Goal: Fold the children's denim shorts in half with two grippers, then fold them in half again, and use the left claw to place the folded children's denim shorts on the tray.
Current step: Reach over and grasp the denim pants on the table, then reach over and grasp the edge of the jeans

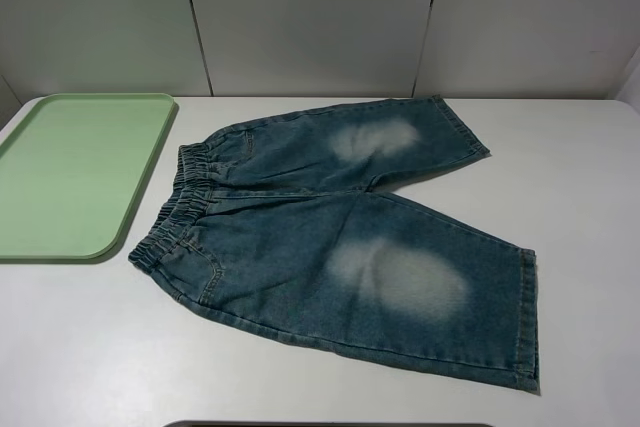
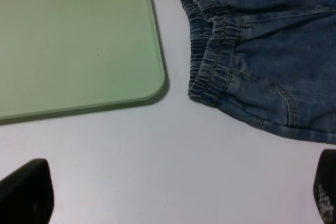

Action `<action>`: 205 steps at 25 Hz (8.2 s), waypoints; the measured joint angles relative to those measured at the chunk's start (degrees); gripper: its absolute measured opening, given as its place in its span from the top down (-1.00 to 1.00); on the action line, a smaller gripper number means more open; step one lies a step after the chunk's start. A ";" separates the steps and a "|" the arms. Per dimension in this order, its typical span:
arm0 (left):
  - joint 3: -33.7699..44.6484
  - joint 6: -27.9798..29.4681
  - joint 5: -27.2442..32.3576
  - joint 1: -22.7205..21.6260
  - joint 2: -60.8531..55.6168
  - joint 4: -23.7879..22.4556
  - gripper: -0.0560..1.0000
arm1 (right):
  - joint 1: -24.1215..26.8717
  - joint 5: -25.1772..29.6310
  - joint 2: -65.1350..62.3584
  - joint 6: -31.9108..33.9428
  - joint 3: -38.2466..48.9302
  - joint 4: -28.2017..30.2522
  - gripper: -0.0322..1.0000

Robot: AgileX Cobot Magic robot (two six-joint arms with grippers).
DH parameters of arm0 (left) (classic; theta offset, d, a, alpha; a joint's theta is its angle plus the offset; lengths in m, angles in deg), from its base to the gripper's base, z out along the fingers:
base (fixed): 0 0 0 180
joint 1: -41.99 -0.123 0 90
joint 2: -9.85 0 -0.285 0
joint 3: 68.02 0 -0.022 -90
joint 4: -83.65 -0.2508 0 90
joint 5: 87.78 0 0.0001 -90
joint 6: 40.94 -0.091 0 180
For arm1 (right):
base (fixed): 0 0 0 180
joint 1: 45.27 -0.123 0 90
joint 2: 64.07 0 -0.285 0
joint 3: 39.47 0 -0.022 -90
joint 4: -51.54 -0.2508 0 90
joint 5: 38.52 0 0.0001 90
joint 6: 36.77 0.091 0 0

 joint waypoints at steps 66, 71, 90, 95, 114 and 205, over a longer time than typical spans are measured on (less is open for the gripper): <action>-21.07 -5.75 -3.85 26.51 48.40 -11.00 -0.96 | -3.55 -9.09 41.61 -11.83 -17.69 -7.86 -0.41; -21.07 -5.93 -3.97 35.59 56.73 -12.91 -0.95 | -18.28 -9.14 52.80 -18.63 -19.16 -6.31 -0.41; -4.21 -21.79 -10.84 43.26 67.55 -13.18 -0.94 | -49.33 -13.36 68.19 -21.72 -3.10 4.79 -0.41; -2.81 -25.32 -15.48 43.26 67.55 -13.32 -0.94 | -49.33 -16.84 68.26 -23.25 2.04 6.14 -0.41; -3.09 -29.03 -25.81 38.49 80.07 -17.67 -0.89 | -42.51 -29.28 84.68 -23.36 2.64 10.41 -0.41; -15.35 -31.85 -36.92 38.44 105.55 -24.84 0.82 | -42.11 -29.23 90.59 -16.27 0.32 5.84 1.00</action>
